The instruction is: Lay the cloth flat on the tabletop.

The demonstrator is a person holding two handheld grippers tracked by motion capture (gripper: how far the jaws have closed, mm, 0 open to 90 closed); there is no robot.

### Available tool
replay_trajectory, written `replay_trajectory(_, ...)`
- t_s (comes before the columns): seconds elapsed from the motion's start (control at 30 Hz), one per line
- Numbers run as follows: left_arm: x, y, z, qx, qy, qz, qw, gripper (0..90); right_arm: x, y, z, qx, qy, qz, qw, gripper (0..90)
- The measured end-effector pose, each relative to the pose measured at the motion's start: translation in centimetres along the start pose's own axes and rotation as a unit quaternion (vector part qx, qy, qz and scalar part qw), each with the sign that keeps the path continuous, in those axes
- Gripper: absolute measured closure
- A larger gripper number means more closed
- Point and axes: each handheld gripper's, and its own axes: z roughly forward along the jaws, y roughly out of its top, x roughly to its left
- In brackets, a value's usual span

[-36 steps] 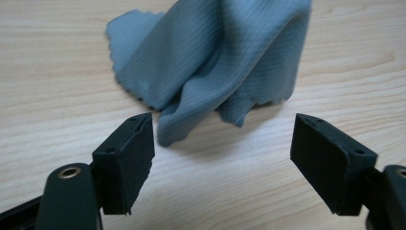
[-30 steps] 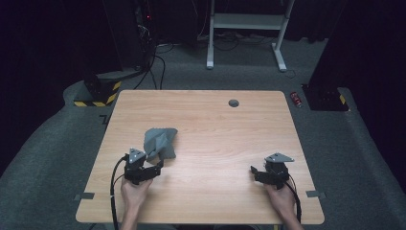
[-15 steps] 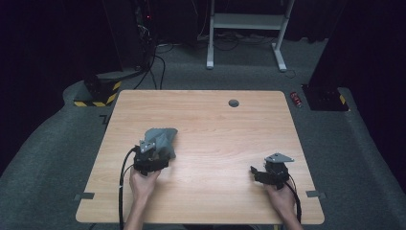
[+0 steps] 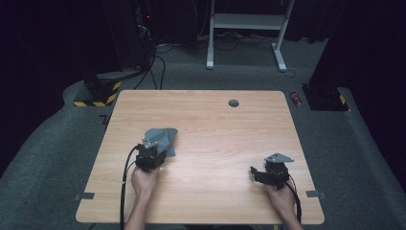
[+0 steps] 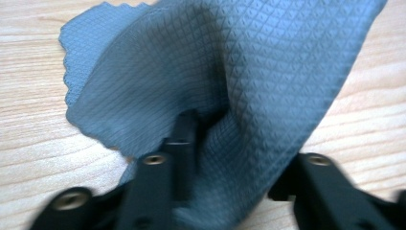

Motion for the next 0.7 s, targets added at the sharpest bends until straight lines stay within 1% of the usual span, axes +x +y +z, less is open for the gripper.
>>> replay_trajectory(0.07, 0.1, 0.0, -0.1, -0.002, -0.003, 0.003, 1.0, 78.6, 0.0, 0.0, 0.0, 0.0, 0.0, 0.0, 1.0, 26.3)
replay_trajectory(0.17, 0.0, 0.0, -0.3, -0.006, -0.011, 0.008, 0.9999, 84.7, 0.0, 0.0, 0.0, 0.0, 0.0, 0.0, 1.0, 26.3)
replay_trajectory(0.23, -0.2, 0.0, -0.5, -0.011, -0.021, 0.01, 0.9997, 85.9, 0.0, 0.0, 0.0, 0.0, 0.0, 0.0, 1.0, 26.3)
replay_trajectory(0.27, -0.2, 0.0, -0.5, -0.011, -0.021, 0.01, 0.9997, 86.2, 0.0, 0.0, 0.0, 0.0, 0.0, 0.0, 1.0, 26.3)
replay_trajectory(0.3, -0.5, 0.1, -0.7, -0.02, -0.037, 0.014, 0.999, 86.3, 0.0, 0.0, 0.0, 0.0, 0.0, 0.0, 1.0, 26.3)
replay_trajectory(0.33, -0.7, 0.1, -0.8, -0.023, -0.045, 0.015, 0.9986, 86.4, 0.0, 0.0, 0.0, 0.0, 0.0, 0.0, 1.0, 26.3)
replay_trajectory(0.37, -0.9, 0.2, -0.8, -0.021, -0.048, 0.023, 0.9984, 86.5, 0.0, 0.0, 0.0, 0.0, 0.0, 0.0, 1.0, 26.3)
replay_trajectory(0.4, -0.9, 0.2, -0.8, -0.021, -0.048, 0.023, 0.9984, 86.5, 0.0, 0.0, 0.0, 0.0, 0.0, 0.0, 1.0, 26.3)
replay_trajectory(0.43, -1.5, 0.4, -1.0, -0.022, -0.056, 0.035, 0.9976, 86.6, 0.0, 0.0, 0.0, 0.0, 0.0, 0.0, 1.0, 26.3)
replay_trajectory(0.53, -2.3, 1.0, -1.3, -0.029, -0.076, 0.048, 0.9956, 86.7, 0.0, 0.0, 0.0, 0.0, 0.0, 0.0, 1.0, 26.3)
replay_trajectory(0.63, -3.1, 1.3, -1.5, -0.038, -0.102, 0.047, 0.9929, 86.7, 0.0, 0.0, 0.0, 0.0, 0.0, 0.0, 1.0, 26.3)
replay_trajectory(0.7, -3.6, 1.5, -1.6, -0.037, -0.109, 0.054, 0.9919, 86.7, 0.0, 0.0, 0.0, 0.0, 0.0, 0.0, 1.0, 26.3)
